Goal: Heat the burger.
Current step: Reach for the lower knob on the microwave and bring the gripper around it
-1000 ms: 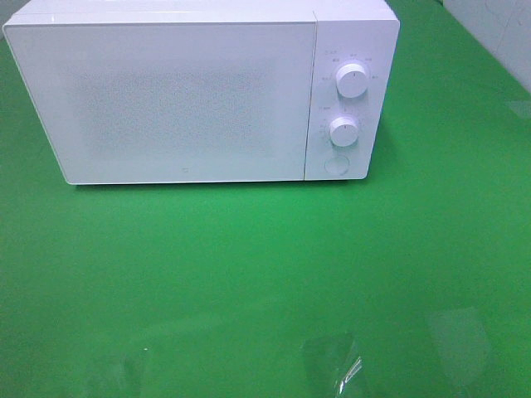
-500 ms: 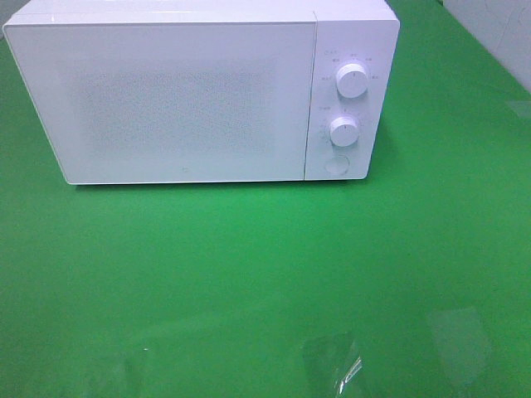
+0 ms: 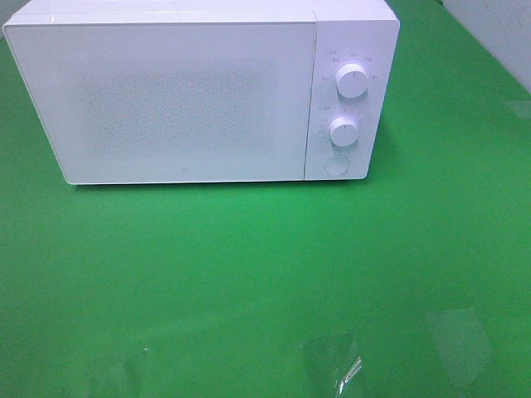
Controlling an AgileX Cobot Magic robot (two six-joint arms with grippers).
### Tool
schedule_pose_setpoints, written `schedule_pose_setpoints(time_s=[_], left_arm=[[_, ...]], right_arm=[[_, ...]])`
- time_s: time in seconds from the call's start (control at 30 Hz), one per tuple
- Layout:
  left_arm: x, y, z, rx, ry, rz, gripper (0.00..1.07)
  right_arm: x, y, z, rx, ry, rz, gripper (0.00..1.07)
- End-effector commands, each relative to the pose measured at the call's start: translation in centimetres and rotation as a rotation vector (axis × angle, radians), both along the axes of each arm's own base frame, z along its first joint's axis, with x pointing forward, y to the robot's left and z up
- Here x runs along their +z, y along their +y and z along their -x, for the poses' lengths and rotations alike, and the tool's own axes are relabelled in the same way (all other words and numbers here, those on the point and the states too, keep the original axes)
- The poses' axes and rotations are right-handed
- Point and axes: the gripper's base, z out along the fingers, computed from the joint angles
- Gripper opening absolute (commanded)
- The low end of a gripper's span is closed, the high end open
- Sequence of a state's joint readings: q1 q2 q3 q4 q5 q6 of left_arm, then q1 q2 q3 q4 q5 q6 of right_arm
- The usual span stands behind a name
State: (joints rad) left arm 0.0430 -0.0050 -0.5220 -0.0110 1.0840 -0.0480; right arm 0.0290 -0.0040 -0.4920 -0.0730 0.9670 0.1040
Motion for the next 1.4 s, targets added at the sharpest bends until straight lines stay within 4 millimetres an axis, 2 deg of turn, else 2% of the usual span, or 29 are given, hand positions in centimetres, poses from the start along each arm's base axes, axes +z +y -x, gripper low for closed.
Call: schedule_pose_setpoints(time_s=[0.03, 0.37, 0.53, 0.67, 0.8, 1.13, 1.4], left_arm=[[0.0, 0.0, 0.1, 0.001, -0.025, 0.008, 0.98], [0.0, 0.0, 0.2, 0.002, -0.025, 0.007, 0.98], [0.0, 0.0, 0.2, 0.002, -0.025, 0.007, 0.98], [0.0, 0.0, 0.2, 0.002, -0.025, 0.007, 0.98], [0.0, 0.0, 0.2, 0.002, -0.025, 0.007, 0.98], [0.0, 0.0, 0.2, 0.002, -0.025, 0.007, 0.98], [0.0, 0.0, 0.2, 0.002, -0.025, 0.007, 0.98]], right_arm=[[0.1, 0.0, 0.4, -0.003, -0.034, -0.010, 0.75], [0.2, 0.0, 0.4, -0.004, -0.041, -0.010, 0.75], [1.4, 0.1, -0.1, 0.000, -0.110, -0.008, 0.75], [2.0, 0.1, -1.1, 0.005, -0.139, -0.005, 0.75], [2.6, 0.2, -3.1, 0.017, -0.205, -0.001, 0.75], [2.2, 0.5, -6.3, 0.032, -0.241, 0.002, 0.75], [1.7, 0.7, -9.4, 0.053, -0.333, 0.002, 0.75]])
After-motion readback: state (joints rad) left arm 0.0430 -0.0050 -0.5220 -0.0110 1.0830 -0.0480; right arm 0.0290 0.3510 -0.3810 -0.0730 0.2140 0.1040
